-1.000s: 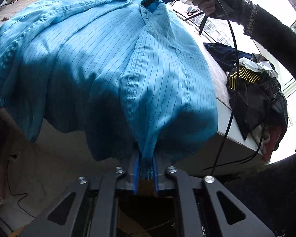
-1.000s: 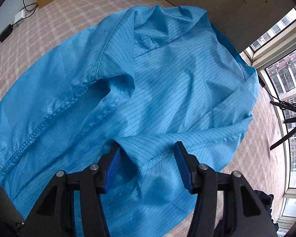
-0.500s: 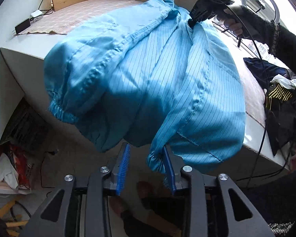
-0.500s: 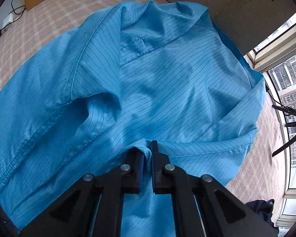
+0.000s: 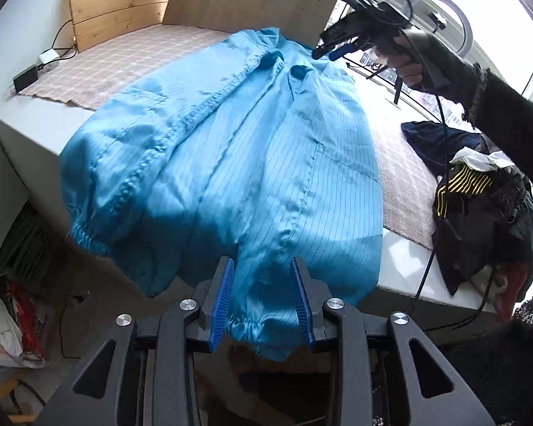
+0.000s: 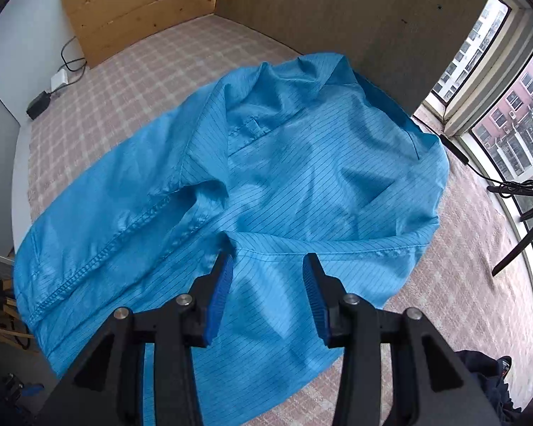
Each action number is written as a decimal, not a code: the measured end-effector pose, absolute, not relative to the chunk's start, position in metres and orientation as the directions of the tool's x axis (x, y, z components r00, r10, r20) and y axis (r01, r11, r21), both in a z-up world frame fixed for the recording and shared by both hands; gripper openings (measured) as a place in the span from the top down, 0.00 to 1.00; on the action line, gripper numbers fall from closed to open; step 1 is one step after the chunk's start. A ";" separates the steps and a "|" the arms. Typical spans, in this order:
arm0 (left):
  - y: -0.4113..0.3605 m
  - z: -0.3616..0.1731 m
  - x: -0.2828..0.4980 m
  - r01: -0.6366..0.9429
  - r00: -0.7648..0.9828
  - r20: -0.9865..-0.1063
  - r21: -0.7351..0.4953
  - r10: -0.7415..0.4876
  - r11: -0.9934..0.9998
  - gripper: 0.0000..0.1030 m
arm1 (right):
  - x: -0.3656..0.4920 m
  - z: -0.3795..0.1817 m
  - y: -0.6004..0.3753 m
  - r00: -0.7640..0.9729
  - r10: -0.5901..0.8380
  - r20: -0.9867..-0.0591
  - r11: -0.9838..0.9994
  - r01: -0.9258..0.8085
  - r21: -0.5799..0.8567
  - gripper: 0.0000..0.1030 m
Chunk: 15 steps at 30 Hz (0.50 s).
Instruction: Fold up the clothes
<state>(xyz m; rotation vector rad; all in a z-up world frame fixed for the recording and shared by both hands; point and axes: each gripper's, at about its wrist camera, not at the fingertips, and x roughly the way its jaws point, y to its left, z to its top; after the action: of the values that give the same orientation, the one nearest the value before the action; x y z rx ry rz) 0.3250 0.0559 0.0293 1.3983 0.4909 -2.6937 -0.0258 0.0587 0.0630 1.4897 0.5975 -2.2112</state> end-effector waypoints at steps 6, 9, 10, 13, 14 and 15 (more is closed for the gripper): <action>0.055 0.015 0.315 0.223 -0.554 -0.831 -0.202 0.046 -0.954 0.71 | -0.021 0.075 0.066 -0.285 -0.170 -0.943 -0.843 0.538 -0.011 0.63; 0.053 0.012 0.317 0.232 -0.554 -0.832 -0.193 0.033 -0.953 0.71 | 0.002 0.076 0.076 -0.210 -0.210 -0.955 -0.823 0.565 0.057 0.80; 0.052 0.010 0.317 0.238 -0.552 -0.833 -0.198 0.035 -0.951 0.70 | 0.003 0.062 0.070 -0.193 -0.187 -0.963 -0.821 0.569 0.045 0.80; 0.043 0.009 0.324 0.262 -0.544 -0.839 -0.182 0.010 -0.948 0.68 | 0.004 0.020 0.055 -0.143 -0.115 -0.983 -0.812 0.583 0.011 0.80; 0.040 0.010 0.329 0.273 -0.544 -0.839 -0.168 -0.008 -0.947 0.68 | 0.001 0.016 0.053 -0.161 -0.102 -0.982 -0.818 0.575 -0.010 0.80; 0.033 0.014 0.335 0.289 -0.546 -0.837 -0.139 -0.044 -0.947 0.68 | -0.002 0.012 0.050 -0.180 -0.088 -0.980 -0.823 0.567 -0.030 0.79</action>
<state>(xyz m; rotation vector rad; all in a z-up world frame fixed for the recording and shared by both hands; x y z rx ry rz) 0.3350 0.0334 0.0137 1.3830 0.3893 -2.5765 -0.0020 0.0503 0.0120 1.6617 0.5507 -2.0510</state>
